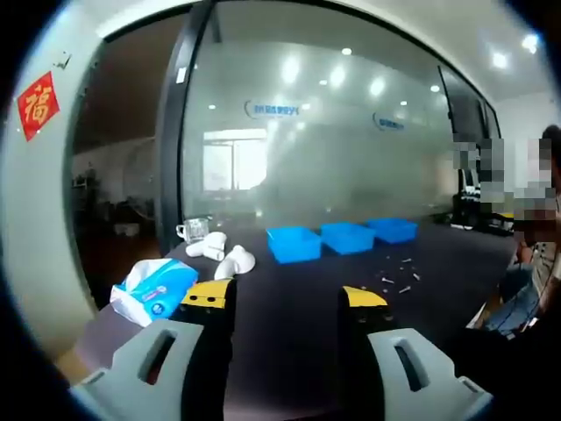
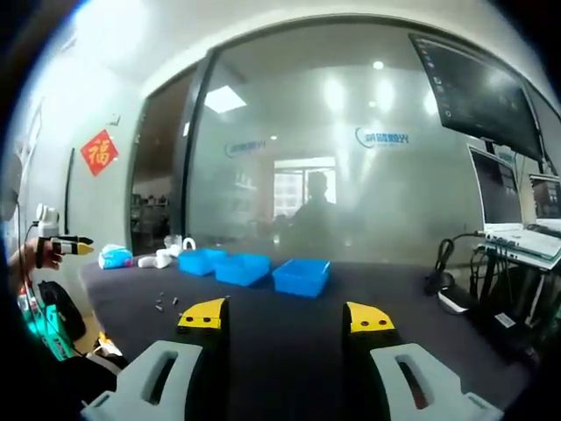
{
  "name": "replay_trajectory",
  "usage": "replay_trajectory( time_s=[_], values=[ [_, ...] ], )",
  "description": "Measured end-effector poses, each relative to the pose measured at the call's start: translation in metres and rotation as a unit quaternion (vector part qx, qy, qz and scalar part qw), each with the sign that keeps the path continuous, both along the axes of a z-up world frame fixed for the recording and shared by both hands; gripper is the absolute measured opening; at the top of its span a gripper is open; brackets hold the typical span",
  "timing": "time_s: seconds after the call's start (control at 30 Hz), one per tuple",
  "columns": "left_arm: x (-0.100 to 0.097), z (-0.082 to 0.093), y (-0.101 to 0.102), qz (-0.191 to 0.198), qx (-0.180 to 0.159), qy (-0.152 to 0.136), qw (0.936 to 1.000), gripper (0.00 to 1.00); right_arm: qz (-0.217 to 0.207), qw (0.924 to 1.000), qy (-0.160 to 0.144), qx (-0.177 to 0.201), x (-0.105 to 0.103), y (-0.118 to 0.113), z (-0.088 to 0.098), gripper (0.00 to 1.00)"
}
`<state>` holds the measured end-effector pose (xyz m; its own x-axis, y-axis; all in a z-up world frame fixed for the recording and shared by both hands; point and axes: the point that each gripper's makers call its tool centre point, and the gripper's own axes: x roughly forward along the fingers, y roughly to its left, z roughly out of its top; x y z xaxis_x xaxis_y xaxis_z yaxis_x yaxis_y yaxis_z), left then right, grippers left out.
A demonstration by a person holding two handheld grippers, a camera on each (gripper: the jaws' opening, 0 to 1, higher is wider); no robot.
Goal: Sort the screws, nuts, and washers into the corresponding bins
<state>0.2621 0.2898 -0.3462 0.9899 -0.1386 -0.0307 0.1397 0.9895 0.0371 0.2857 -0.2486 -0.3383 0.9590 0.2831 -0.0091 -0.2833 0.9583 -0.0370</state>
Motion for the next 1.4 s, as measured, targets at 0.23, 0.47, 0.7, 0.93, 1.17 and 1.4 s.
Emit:
replay_trajectory(
  time_s=[0.23,0.47,0.7,0.93,1.17,1.4],
  values=[
    [0.0,-0.001,0.001,0.001,-0.003,0.001,1.0,0.44,0.002,1.0,0.004,-0.001,0.001,0.001,-0.003,0.47],
    [0.0,-0.002,-0.003,-0.011,0.0,0.005,0.9999,0.44,0.027,0.9996,0.011,-0.005,0.003,0.008,-0.007,0.48],
    [-0.001,-0.005,-0.012,-0.045,-0.003,0.013,0.9989,0.46,0.063,0.9979,0.018,0.003,0.006,0.014,-0.005,0.48],
    [-0.002,-0.004,-0.024,-0.085,0.001,0.021,0.9962,0.46,0.1,0.9946,0.028,-0.002,0.007,0.025,-0.004,0.48],
    [-0.002,0.006,-0.04,-0.124,-0.001,0.015,0.9922,0.47,0.149,0.9876,0.049,-0.001,0.007,0.042,-0.008,0.48],
    [-0.001,0.006,-0.055,-0.164,-0.014,0.029,0.9859,0.47,0.192,0.9781,0.075,-0.028,0.007,0.058,-0.015,0.49]
  ],
)
